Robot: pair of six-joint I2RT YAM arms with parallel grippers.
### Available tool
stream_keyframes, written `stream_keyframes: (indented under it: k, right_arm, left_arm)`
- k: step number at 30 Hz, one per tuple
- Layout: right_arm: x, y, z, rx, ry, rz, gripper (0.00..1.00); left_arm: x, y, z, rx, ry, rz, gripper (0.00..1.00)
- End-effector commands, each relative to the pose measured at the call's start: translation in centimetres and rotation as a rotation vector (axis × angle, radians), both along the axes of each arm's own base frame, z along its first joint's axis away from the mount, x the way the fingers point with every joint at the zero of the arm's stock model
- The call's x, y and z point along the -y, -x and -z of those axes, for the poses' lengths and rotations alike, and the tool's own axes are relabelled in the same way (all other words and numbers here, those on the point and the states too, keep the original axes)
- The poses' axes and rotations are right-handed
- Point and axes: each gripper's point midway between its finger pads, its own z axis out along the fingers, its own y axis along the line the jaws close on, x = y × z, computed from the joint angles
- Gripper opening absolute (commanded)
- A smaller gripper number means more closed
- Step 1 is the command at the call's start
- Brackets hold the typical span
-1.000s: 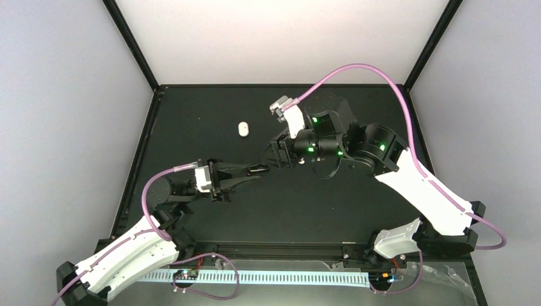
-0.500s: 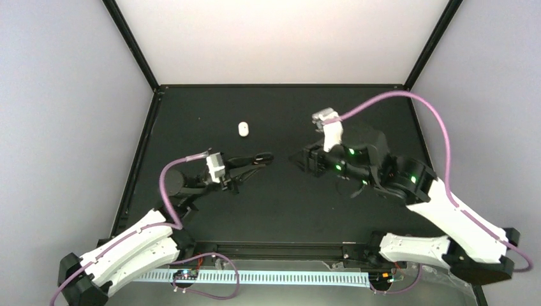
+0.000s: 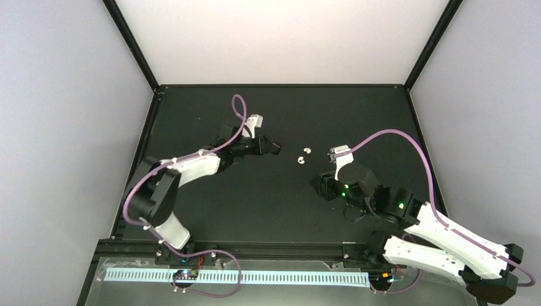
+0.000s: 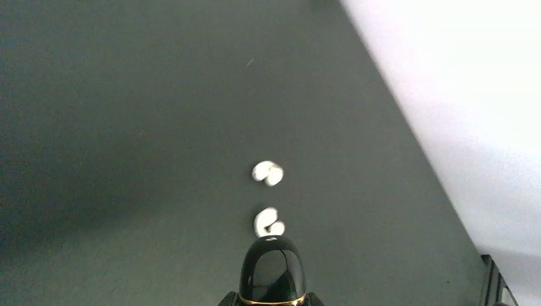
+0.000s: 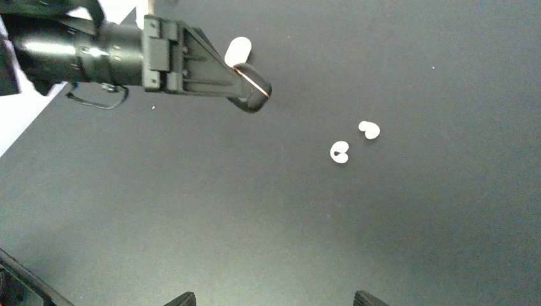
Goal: Insert the wireless bluetooth earbuds into the charging case
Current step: Place the charging case at the center of the board.
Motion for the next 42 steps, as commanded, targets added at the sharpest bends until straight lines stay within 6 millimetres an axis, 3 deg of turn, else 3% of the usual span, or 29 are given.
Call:
stream_keyframes:
  k: [1,4,11,18,22,27,30,33,36,39,42]
  right_arm:
    - [1.1,0.0,-0.8,0.023,-0.062,0.046,0.64]
    - [1.8,0.2,-0.7,0.034,-0.049,0.053,0.65]
    - [2.3,0.1,-1.6,0.068,-0.024,0.051,0.65]
    - [1.9,-0.4,-3.2,0.103,-0.001,0.045,0.66]
    - [1.6,-0.8,-3.9,0.12,0.012,0.042,0.67]
    - [1.1,-1.1,-4.4,0.134,0.024,0.031,0.68]
    - [0.7,-1.4,-4.4,0.144,0.035,0.025,0.68]
    - [0.3,-1.6,-4.0,0.145,0.049,0.018,0.69]
    - [0.2,-1.7,-3.7,0.138,0.063,0.014,0.69]
    - [0.3,-1.6,-3.5,0.135,0.069,0.015,0.69]
    - [0.4,-1.6,-3.5,0.137,0.07,0.017,0.69]
  left_arm:
    - [0.2,-2.0,3.2,-0.174,-0.004,-0.06,0.01]
    - [0.3,-3.2,6.0,-0.255,-0.043,-0.082,0.01]
    - [0.1,-4.2,10.2,-0.351,-0.113,-0.129,0.02]
    - [-0.9,-3.6,12.8,-0.406,-0.185,-0.148,0.35]
    - [-2.6,-3.3,12.6,-0.394,-0.249,-0.194,0.53]
    - [-6.7,-2.7,10.2,-0.347,-0.321,-0.309,0.97]
    - [-10.0,-2.8,8.1,-0.272,-0.412,-0.413,0.99]
    - [-13.1,-4.2,5.5,-0.175,-0.466,-0.537,0.99]
    - [-14.6,-6.8,4.7,-0.174,-0.334,-0.565,0.99]
    - [-14.6,-9.8,5.4,-0.268,-0.361,-0.51,0.99]
    - [-14.5,-11.2,7.9,-0.397,-0.477,-0.476,0.99]
